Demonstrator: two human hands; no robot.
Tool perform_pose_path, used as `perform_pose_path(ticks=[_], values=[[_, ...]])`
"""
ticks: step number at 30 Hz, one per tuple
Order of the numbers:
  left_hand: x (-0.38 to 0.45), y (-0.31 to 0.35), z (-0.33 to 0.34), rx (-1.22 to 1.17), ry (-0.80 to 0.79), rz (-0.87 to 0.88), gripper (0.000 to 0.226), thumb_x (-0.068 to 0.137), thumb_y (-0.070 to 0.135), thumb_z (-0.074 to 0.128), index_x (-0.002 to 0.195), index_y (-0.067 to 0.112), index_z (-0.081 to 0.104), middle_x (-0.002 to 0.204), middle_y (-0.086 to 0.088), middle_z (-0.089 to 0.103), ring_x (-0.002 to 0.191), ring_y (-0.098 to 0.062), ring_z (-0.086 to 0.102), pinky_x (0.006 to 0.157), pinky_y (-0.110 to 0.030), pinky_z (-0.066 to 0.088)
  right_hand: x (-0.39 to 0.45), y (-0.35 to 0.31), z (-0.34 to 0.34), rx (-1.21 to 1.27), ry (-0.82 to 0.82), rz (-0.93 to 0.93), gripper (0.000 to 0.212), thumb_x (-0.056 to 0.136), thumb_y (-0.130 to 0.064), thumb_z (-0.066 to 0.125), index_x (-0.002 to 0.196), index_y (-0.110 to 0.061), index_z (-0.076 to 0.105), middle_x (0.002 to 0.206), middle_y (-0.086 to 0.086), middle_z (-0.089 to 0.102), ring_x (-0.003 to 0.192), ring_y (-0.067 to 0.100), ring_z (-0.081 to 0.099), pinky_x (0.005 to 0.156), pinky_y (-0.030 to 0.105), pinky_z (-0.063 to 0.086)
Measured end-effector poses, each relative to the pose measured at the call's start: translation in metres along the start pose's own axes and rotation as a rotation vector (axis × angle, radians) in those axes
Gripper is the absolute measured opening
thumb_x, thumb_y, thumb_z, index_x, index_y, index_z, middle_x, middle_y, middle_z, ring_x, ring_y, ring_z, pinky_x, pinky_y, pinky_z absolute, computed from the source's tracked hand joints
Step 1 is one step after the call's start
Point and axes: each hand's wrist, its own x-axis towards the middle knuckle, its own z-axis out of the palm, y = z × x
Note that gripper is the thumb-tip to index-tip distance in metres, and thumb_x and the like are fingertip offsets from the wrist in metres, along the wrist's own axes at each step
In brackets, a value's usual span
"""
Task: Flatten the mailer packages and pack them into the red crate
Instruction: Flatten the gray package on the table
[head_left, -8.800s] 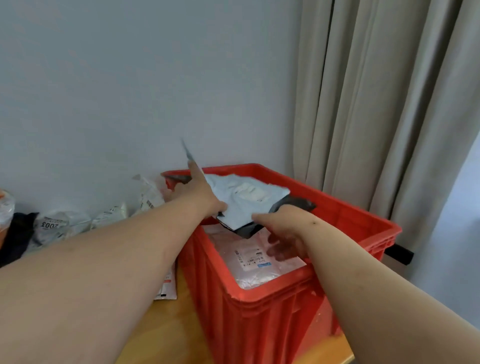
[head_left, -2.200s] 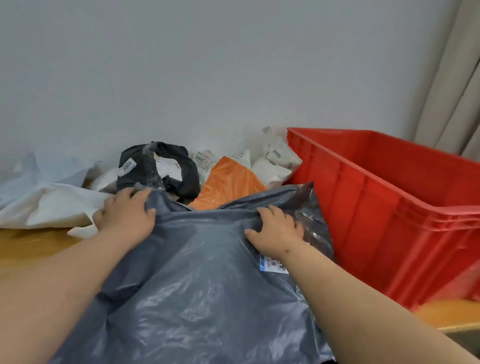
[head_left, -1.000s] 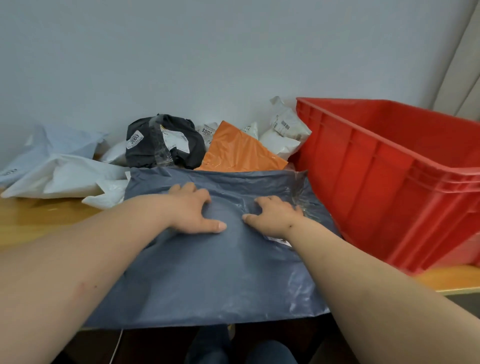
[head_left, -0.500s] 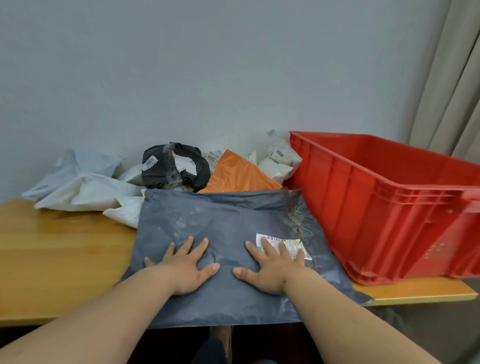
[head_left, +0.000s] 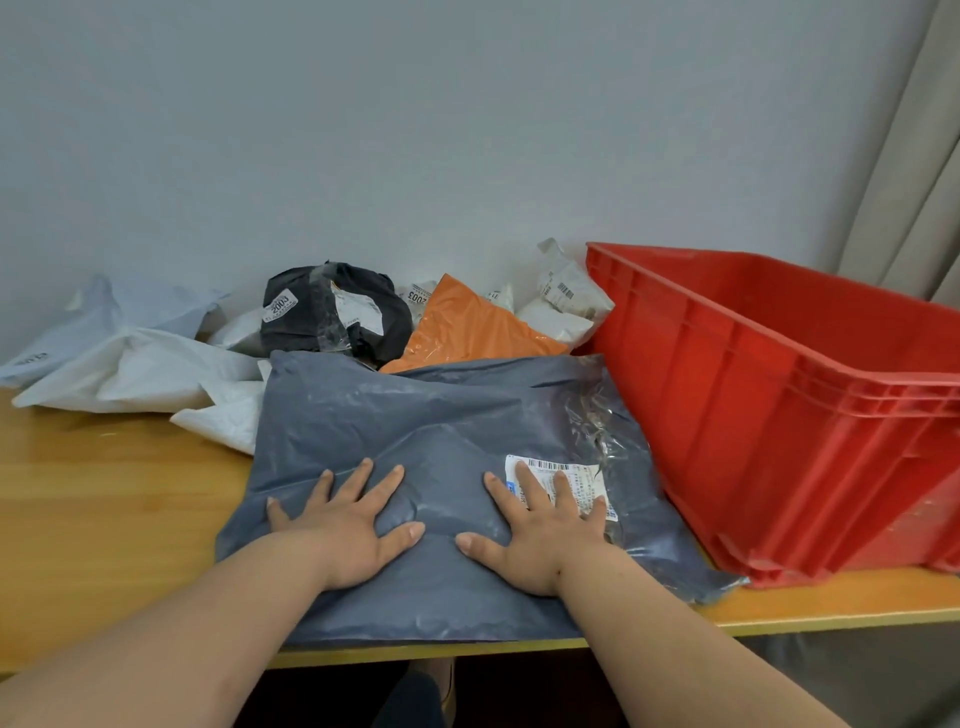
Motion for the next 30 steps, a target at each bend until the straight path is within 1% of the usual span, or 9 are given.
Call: perform_pose_path(ticks=[9,13,16,20,22,24,27,28,30], values=[[0.013,-0.008,-0.004,0.005,0.018,-0.042,0.089,0.073,0.092,0.019,0.144,0.055,-0.021,0.157,0.022,-0.026,0.149,-0.026,-0.016,0.111,-0.071,-0.001,0.017,-0.003,-0.001,0.012,0.017,-0.012,0.091,0.073,-0.095,0.016,0.148,-0.055,-0.016,0.163,-0.012,-0.023,0.150,0.033,-0.020,0.112,0.069,-0.009],[0.006,-0.011,-0.005,-0.031,0.001,-0.123,0.100,0.065,0.098,0.018,0.145,0.053,-0.022,0.157,0.022,-0.027,0.148,-0.028,-0.019,0.110,-0.073,0.000,0.015,-0.003,-0.001,0.015,0.023,-0.002,0.091,0.073,-0.095,0.015,0.148,-0.056,-0.016,0.163,-0.012,-0.023,0.150,0.033,-0.020,0.113,0.069,-0.009],[-0.004,-0.015,-0.006,-0.071,-0.021,-0.197,0.106,0.062,0.100,0.019,0.147,0.051,-0.021,0.159,0.019,-0.023,0.148,-0.030,-0.019,0.110,-0.071,0.004,0.011,-0.005,0.000,0.015,0.035,0.008,0.091,0.072,-0.095,0.013,0.149,-0.055,-0.015,0.163,-0.013,-0.022,0.150,0.032,-0.019,0.113,0.069,-0.007],[-0.018,-0.023,-0.008,-0.109,-0.044,-0.276,0.108,0.062,0.100,0.018,0.149,0.048,-0.018,0.160,0.017,-0.020,0.148,-0.030,-0.018,0.110,-0.070,0.009,0.005,-0.009,0.000,0.025,0.028,0.030,0.091,0.072,-0.096,0.013,0.149,-0.055,-0.014,0.163,-0.013,-0.021,0.150,0.031,-0.018,0.112,0.070,-0.007],[-0.023,-0.023,-0.011,-0.090,-0.038,-0.298,0.103,0.067,0.097,0.019,0.149,0.046,-0.017,0.161,0.015,-0.020,0.148,-0.032,-0.017,0.111,-0.069,0.008,0.002,-0.011,-0.002,0.030,0.022,0.049,0.091,0.073,-0.095,0.013,0.150,-0.053,-0.014,0.163,-0.011,-0.021,0.150,0.032,-0.019,0.112,0.071,-0.009],[-0.028,-0.015,-0.011,-0.008,0.041,-0.231,0.089,0.080,0.087,0.019,0.150,0.045,-0.016,0.161,0.012,-0.021,0.149,-0.032,-0.016,0.112,-0.068,0.005,-0.001,-0.015,-0.002,0.013,0.059,0.051,0.091,0.078,-0.092,0.015,0.153,-0.048,-0.010,0.164,-0.008,-0.019,0.150,0.033,-0.018,0.111,0.070,-0.011],[-0.033,0.004,-0.011,0.035,0.196,0.004,0.069,0.094,0.069,0.019,0.151,0.046,-0.011,0.162,0.012,-0.018,0.150,-0.026,-0.015,0.115,-0.065,-0.001,-0.008,-0.024,-0.001,-0.013,0.196,-0.018,0.083,0.088,-0.080,0.022,0.157,-0.039,0.002,0.166,-0.005,-0.012,0.152,0.030,-0.012,0.113,0.068,-0.011],[-0.034,0.009,-0.011,0.027,0.196,0.059,0.067,0.094,0.069,0.018,0.151,0.047,-0.010,0.162,0.013,-0.017,0.150,-0.024,-0.014,0.115,-0.064,-0.002,-0.011,-0.025,-0.001,-0.005,0.222,-0.042,0.081,0.089,-0.078,0.024,0.157,-0.039,0.005,0.166,-0.005,-0.010,0.152,0.029,-0.010,0.114,0.067,-0.011],[-0.036,0.013,-0.006,0.048,0.126,0.109,0.074,0.087,0.079,0.018,0.150,0.050,-0.011,0.161,0.015,-0.017,0.150,-0.022,-0.015,0.115,-0.064,-0.004,-0.018,-0.024,0.002,0.008,0.222,-0.065,0.082,0.087,-0.080,0.023,0.156,-0.040,0.006,0.166,-0.005,-0.007,0.152,0.029,-0.009,0.114,0.065,-0.012]])
